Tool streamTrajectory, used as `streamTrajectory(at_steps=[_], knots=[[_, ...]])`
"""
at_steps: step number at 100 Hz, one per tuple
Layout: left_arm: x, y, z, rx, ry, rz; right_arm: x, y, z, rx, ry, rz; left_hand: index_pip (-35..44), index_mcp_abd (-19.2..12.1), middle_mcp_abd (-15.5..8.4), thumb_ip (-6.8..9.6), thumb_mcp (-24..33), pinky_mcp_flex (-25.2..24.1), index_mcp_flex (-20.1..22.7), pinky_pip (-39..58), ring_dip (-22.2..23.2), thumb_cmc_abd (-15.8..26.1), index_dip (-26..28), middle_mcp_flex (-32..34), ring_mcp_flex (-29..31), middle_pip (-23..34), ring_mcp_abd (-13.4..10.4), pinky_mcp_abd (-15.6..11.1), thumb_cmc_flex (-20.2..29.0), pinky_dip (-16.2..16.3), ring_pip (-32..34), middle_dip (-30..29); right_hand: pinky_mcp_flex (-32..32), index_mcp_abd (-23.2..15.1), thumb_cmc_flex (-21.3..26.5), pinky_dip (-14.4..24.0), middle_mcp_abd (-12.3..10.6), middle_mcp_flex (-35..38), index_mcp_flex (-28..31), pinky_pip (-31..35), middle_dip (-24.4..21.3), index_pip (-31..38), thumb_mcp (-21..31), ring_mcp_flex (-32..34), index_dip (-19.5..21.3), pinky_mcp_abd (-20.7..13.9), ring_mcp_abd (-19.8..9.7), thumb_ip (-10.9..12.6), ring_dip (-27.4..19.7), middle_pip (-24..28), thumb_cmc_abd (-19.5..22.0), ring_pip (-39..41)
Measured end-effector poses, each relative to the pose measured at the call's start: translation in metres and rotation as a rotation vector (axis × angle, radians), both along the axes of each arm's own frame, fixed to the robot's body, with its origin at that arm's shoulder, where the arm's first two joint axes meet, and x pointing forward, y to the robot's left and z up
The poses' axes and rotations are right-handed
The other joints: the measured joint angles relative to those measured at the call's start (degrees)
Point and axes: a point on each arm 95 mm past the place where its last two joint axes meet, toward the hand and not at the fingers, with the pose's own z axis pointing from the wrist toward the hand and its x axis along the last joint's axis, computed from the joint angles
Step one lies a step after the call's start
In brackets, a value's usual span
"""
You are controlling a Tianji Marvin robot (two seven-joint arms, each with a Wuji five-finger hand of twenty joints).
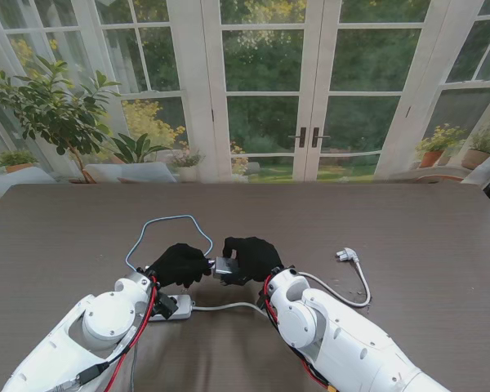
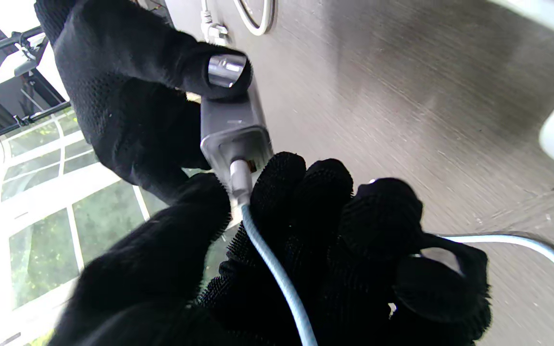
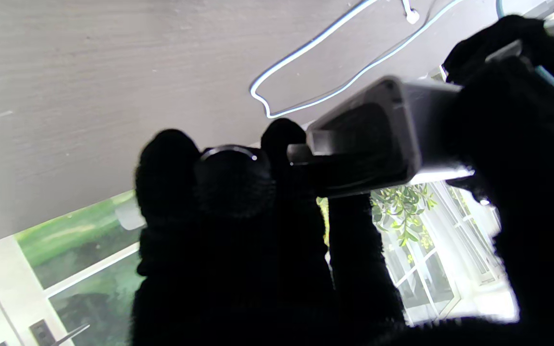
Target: Set up the charging station
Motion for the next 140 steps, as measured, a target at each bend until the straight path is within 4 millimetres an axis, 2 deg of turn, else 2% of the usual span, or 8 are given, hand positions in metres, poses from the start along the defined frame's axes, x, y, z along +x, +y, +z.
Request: streamTrajectory(at_steps=[9, 20, 65, 72, 89, 106, 125, 140], knots=[[-0.002, 0.003, 0.001, 0.013, 0.003, -0.004, 0.000, 0.004, 0.005, 0.017, -0.002, -0.009, -2.02, -0.68, -0.21, 1.96, 3.73, -0.76, 1.54, -0.91, -1.71, 1.27, 2.18, 0.75, 0.24, -0.86, 0.40, 0.71, -6.62, -0.81, -2.54, -1.45, 0.00, -0.01, 0.00, 0.01, -0.18, 0.00, 0.00, 0.00, 0.56, 0.00, 0.00, 0.00, 0.00, 0.00, -0.08, 0.00, 0.00, -0.01, 0.00, 0.00], [-0.004, 0.006, 0.003, 0.027, 0.003, 0.000, -0.001, 0.007, 0.010, 0.032, -0.006, -0.014, -0.75, -2.24, -0.84, 2.19, 3.35, -0.32, 4.23, -1.45, -2.82, 2.17, 4.68, 2.99, 1.66, -0.87, 0.42, 1.43, -11.12, -1.66, -3.66, -1.71, 0.00, -0.01, 0.00, 0.01, -0.39, 0.00, 0.00, 0.00, 0.92, 0.00, 0.00, 0.00, 0.00, 0.00, -0.19, 0.00, 0.00, -0.01, 0.00, 0.00], [-0.008, 0.026, 0.009, 0.057, 0.008, 0.039, -0.002, 0.008, 0.019, 0.046, -0.001, -0.020, 10.69, -3.31, -0.91, 1.91, 2.93, 2.52, 6.54, -1.38, -3.24, 2.50, 11.59, 4.39, 3.35, 1.21, 0.85, 1.61, -15.35, -2.76, -2.36, -1.54, 0.00, -0.01, 0.00, 0.04, -0.60, 0.00, 0.00, 0.00, 1.13, -0.01, 0.00, 0.00, 0.00, 0.00, -0.31, -0.01, 0.00, -0.01, 0.00, 0.00], [-0.009, 0.028, 0.010, 0.059, 0.009, 0.036, -0.005, 0.008, 0.023, 0.048, -0.001, -0.024, 15.66, -4.10, -1.28, 1.92, 2.90, 3.88, 7.92, 0.67, -2.93, 2.50, 12.98, 4.97, 3.34, 6.45, 0.85, 1.78, -15.60, -2.68, 2.40, 0.09, 0.00, -0.01, 0.00, 0.12, -0.63, 0.00, 0.00, 0.00, 1.14, -0.01, 0.00, 0.00, 0.00, 0.00, -0.33, -0.02, 0.00, -0.01, 0.00, 0.00], [-0.009, 0.030, 0.012, 0.089, -0.019, 0.012, -0.008, 0.010, 0.024, 0.051, 0.002, -0.027, 42.88, -8.35, -4.94, 2.24, 0.31, 12.56, 11.38, 7.99, -2.62, 6.75, 22.34, 5.97, 4.76, 33.05, -2.15, 2.06, -20.25, -6.02, 23.09, -0.20, 0.00, -0.01, 0.00, 0.40, -0.70, 0.00, 0.00, 0.00, 1.14, -0.01, 0.00, 0.00, 0.00, 0.00, -0.36, -0.02, 0.00, -0.01, 0.00, 0.00], [-0.007, 0.029, 0.013, 0.134, -0.066, -0.026, -0.009, 0.011, 0.023, 0.062, 0.010, -0.034, 54.16, -11.28, -7.96, 2.24, -2.23, 13.49, 11.39, 8.75, -2.62, 6.75, 28.68, 5.98, 4.87, 42.02, -5.83, -3.19, -20.15, -4.33, 30.31, -1.92, 0.00, -0.01, 0.00, 0.43, -0.71, 0.00, 0.00, 0.00, 1.14, -0.01, 0.00, 0.00, 0.00, 0.00, -0.38, -0.02, 0.00, -0.01, 0.00, 0.00], [-0.008, 0.031, 0.015, 0.137, -0.046, -0.065, -0.009, 0.012, 0.022, 0.064, 0.016, -0.040, 52.60, -12.29, -8.72, 3.62, -1.45, 13.85, 11.38, 8.75, -3.80, 3.10, 26.54, 5.98, 4.88, 40.97, -6.78, -5.16, -20.15, -3.81, 31.14, -3.95, 0.00, -0.01, 0.00, 0.45, -0.77, 0.00, 0.00, 0.00, 1.12, -0.01, 0.00, 0.00, 0.00, 0.00, -0.38, -0.02, 0.00, -0.01, 0.00, 0.00], [-0.010, 0.034, 0.015, 0.125, -0.036, -0.084, -0.009, 0.012, 0.022, 0.070, 0.023, -0.045, 34.64, -11.92, -8.76, 3.64, 1.35, 13.89, 10.83, 8.75, -4.69, 0.53, 16.51, 5.99, 4.88, 24.25, -9.12, -8.02, -20.12, -9.02, 30.07, -2.69, -0.04, -0.01, 0.00, 0.47, -0.82, 0.00, 0.00, 0.00, 1.10, -0.01, 0.00, 0.00, 0.00, 0.00, -0.39, -0.02, 0.00, -0.02, 0.00, 0.00]])
